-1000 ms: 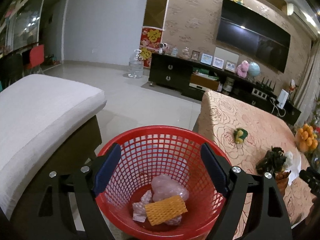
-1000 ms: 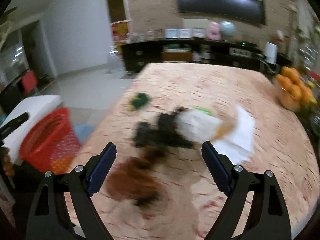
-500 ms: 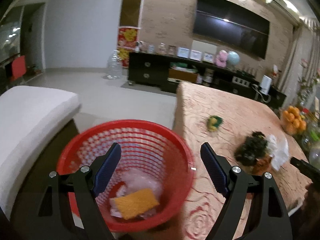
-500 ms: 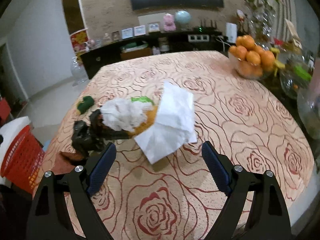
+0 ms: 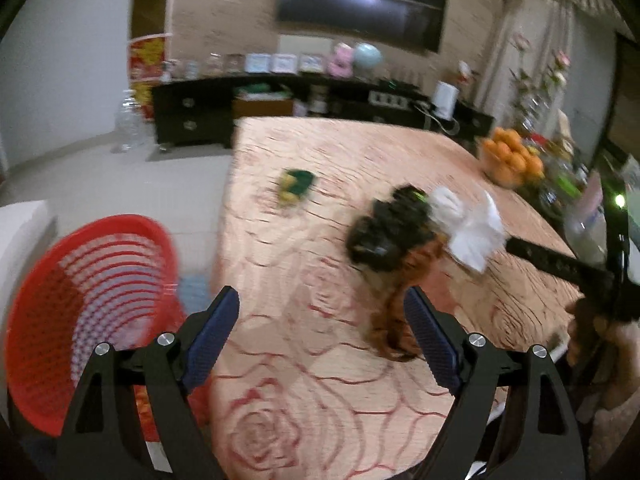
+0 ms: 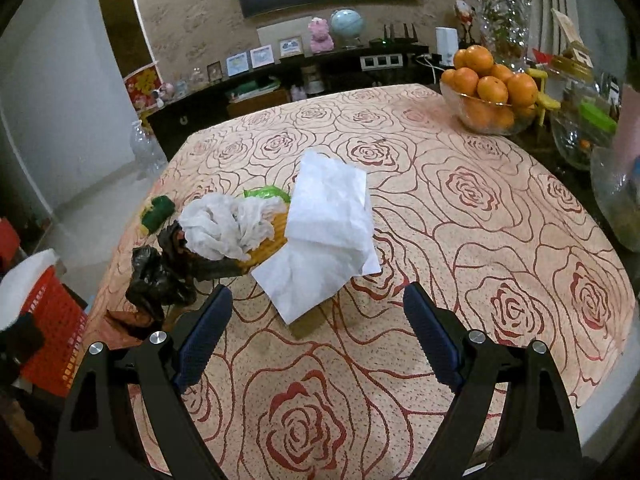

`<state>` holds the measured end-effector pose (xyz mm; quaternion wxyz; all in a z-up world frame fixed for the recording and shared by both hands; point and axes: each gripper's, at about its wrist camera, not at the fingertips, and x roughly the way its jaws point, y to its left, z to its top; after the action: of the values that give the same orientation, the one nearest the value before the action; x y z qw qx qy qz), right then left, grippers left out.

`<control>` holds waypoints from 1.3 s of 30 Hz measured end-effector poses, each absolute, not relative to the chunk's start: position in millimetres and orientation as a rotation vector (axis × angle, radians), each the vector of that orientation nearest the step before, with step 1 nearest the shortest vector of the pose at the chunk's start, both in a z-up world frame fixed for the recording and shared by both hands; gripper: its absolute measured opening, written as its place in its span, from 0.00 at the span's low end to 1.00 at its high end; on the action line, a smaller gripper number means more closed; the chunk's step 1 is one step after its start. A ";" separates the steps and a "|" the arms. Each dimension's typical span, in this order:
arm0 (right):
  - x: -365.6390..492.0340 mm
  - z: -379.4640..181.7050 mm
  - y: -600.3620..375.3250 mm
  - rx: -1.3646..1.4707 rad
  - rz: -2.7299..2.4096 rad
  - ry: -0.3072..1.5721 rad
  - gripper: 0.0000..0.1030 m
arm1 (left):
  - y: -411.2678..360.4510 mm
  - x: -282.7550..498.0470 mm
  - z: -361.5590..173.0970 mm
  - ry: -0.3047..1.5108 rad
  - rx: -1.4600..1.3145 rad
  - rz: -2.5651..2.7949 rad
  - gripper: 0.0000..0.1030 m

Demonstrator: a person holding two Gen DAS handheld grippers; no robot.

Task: Collect trash
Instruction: 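Grasp the brown crumpled bag with the left gripper while the right gripper moves to the white tissue, then grasp the white tissue sheet with the right gripper while the left gripper holds the brown bag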

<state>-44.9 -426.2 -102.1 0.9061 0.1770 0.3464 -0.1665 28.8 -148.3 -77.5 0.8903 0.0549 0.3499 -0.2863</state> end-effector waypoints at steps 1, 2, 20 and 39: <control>-45.4 -102.9 -427.7 0.373 -0.343 0.717 0.82 | -155.8 28.6 -80.1 0.735 0.124 -0.615 0.79; -45.8 -103.5 -429.1 0.381 -0.340 0.718 0.82 | -161.2 28.3 -82.2 0.743 0.130 -0.629 0.79; -47.1 -110.2 -433.5 0.413 -0.340 0.747 0.82 | -221.9 40.3 -124.9 0.847 0.140 -0.786 0.45; -20.2 -105.0 -432.3 0.260 -0.371 0.725 0.82 | -167.4 39.5 -92.3 0.752 0.052 -0.711 0.36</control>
<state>-20.2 -432.3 -105.0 0.9100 0.1259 0.3516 -0.1801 39.5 -167.4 -92.3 0.8688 0.0251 0.3594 -0.3397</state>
